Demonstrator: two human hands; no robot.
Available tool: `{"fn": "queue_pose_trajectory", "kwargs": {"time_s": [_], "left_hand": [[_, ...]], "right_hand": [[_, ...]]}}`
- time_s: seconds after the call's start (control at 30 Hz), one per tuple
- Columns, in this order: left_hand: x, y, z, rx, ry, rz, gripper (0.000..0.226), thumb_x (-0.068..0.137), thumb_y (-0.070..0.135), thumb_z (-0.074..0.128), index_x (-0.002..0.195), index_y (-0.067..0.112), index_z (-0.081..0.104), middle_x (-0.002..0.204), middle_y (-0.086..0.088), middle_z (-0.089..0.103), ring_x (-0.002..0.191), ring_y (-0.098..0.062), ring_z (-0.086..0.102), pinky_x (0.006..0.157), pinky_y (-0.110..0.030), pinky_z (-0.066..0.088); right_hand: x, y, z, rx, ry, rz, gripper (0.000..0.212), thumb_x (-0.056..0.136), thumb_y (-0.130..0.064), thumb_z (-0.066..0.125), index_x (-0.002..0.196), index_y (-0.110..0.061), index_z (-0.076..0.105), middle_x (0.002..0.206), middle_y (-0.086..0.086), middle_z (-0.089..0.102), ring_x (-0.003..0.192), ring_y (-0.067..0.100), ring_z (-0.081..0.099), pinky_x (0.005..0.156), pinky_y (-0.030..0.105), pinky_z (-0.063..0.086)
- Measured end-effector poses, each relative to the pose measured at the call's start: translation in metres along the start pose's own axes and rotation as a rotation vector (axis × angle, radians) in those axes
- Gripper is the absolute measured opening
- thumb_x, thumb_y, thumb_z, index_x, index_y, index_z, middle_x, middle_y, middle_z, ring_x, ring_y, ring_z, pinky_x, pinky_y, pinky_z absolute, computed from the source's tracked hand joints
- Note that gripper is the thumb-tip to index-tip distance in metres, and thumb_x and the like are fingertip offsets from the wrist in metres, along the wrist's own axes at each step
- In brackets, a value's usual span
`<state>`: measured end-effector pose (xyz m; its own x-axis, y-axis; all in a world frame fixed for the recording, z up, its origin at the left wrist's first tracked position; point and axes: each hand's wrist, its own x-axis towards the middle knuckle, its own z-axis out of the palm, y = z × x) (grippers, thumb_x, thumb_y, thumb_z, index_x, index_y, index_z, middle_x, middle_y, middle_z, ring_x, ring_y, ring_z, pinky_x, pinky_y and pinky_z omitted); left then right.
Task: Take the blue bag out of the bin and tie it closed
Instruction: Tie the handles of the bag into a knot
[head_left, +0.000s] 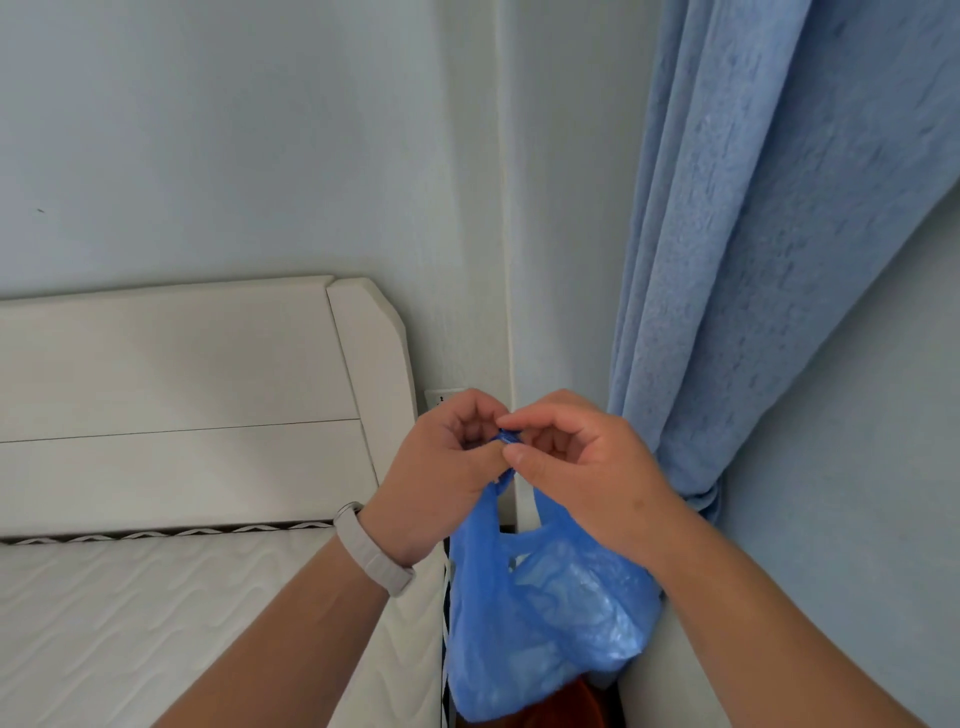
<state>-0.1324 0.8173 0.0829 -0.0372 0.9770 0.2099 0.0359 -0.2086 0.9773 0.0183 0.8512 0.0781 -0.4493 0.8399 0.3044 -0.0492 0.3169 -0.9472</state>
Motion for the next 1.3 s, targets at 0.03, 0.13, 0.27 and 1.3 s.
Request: {"fn": "queue_pose_trajectory", "kwargs": {"time_s": [0.03,0.13,0.27,1.3], "left_hand": [[-0.001,0.001,-0.002,-0.006,0.003,0.003,0.009,0.074,-0.003,0.060,0.081,0.003,0.058,0.066,-0.013,0.060,0.060,-0.022,0.055,0.057,-0.026,0.047],[-0.003,0.003,-0.006,-0.016,0.003,0.002,0.016,0.079,-0.010,0.060,0.081,0.006,0.059,0.062,-0.001,0.062,0.057,-0.013,0.059,0.058,-0.022,0.047],[-0.007,0.001,-0.010,-0.035,0.005,0.017,0.012,0.073,-0.002,0.064,0.082,0.006,0.060,0.063,0.003,0.065,0.060,-0.011,0.062,0.062,-0.021,0.049],[-0.014,-0.008,-0.004,-0.285,-0.163,-0.143,0.010,0.073,0.019,0.062,0.069,0.011,0.057,0.067,-0.020,0.055,0.043,-0.020,0.053,0.051,-0.028,0.046]], "right_hand": [[0.000,-0.001,0.001,0.026,0.010,0.003,0.020,0.078,-0.008,0.069,0.091,-0.023,0.073,0.090,0.004,0.065,0.081,0.017,0.065,0.078,0.031,0.053],[-0.001,-0.002,0.005,0.055,0.058,0.047,0.021,0.082,0.000,0.067,0.086,-0.019,0.073,0.086,0.005,0.070,0.082,0.024,0.069,0.081,0.047,0.056],[-0.003,-0.002,0.012,0.008,0.130,0.115,0.027,0.083,-0.001,0.064,0.077,-0.027,0.072,0.078,0.007,0.073,0.078,0.031,0.068,0.077,0.053,0.056],[0.006,-0.011,-0.006,0.197,0.039,0.268,0.021,0.080,0.002,0.061,0.067,-0.013,0.065,0.087,0.018,0.071,0.076,0.025,0.065,0.080,0.042,0.051]]}}
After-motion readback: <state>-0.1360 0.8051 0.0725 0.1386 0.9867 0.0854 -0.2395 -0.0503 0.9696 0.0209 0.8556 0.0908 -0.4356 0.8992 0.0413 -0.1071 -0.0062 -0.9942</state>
